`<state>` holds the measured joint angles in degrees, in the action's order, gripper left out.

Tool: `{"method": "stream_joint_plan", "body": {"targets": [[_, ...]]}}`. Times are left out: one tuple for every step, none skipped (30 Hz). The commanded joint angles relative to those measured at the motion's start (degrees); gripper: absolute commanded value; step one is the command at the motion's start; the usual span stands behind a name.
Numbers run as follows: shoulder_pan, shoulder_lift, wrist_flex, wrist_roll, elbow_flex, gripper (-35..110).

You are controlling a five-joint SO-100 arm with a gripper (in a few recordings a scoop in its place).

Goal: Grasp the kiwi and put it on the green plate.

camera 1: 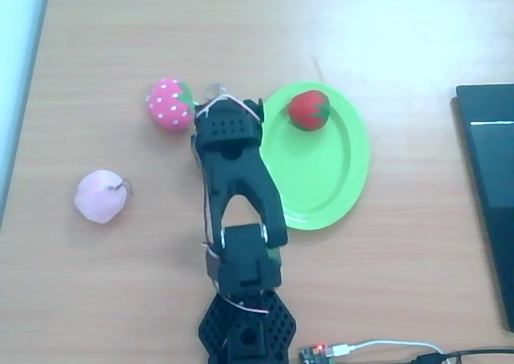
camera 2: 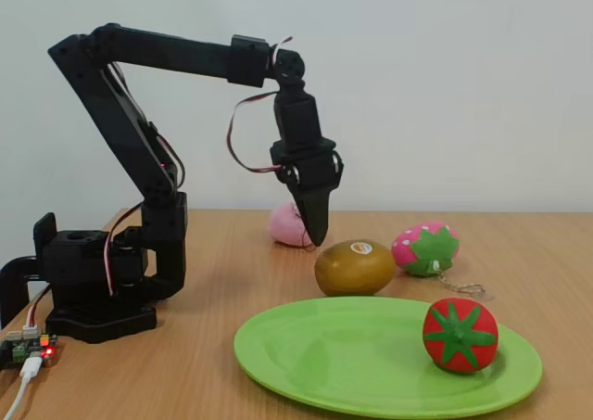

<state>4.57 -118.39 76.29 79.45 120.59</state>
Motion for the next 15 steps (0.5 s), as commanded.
{"method": "stream_joint_plan", "body": {"targets": [[0.8,1.5,0.8,0.9,-4.0,-8],[0.5,1.8,0.8,1.0,-4.4,-8],[0.4,2.0,0.8,1.3,-4.5,-8],[0.4,2.0,0.8,1.4,-4.6,-8],[0.4,2.1,0.8,1.6,-4.6,-7],[0.4,2.2,0.8,1.8,-4.6,-5],[0.4,2.2,0.9,2.0,-4.6,-1],[0.4,2.2,1.0,2.2,-4.6,4],[0.4,2.2,1.1,2.4,-4.7,8],[0.4,2.1,1.1,2.4,-4.8,11],[0.4,2.1,1.2,2.6,-4.9,13],[0.4,2.1,1.4,2.8,-5.1,16],[0.4,2.1,1.7,3.0,-5.4,18],[0.4,2.1,1.7,3.2,-5.6,20],[0.7,2.1,1.7,3.3,-6.1,21]]}}
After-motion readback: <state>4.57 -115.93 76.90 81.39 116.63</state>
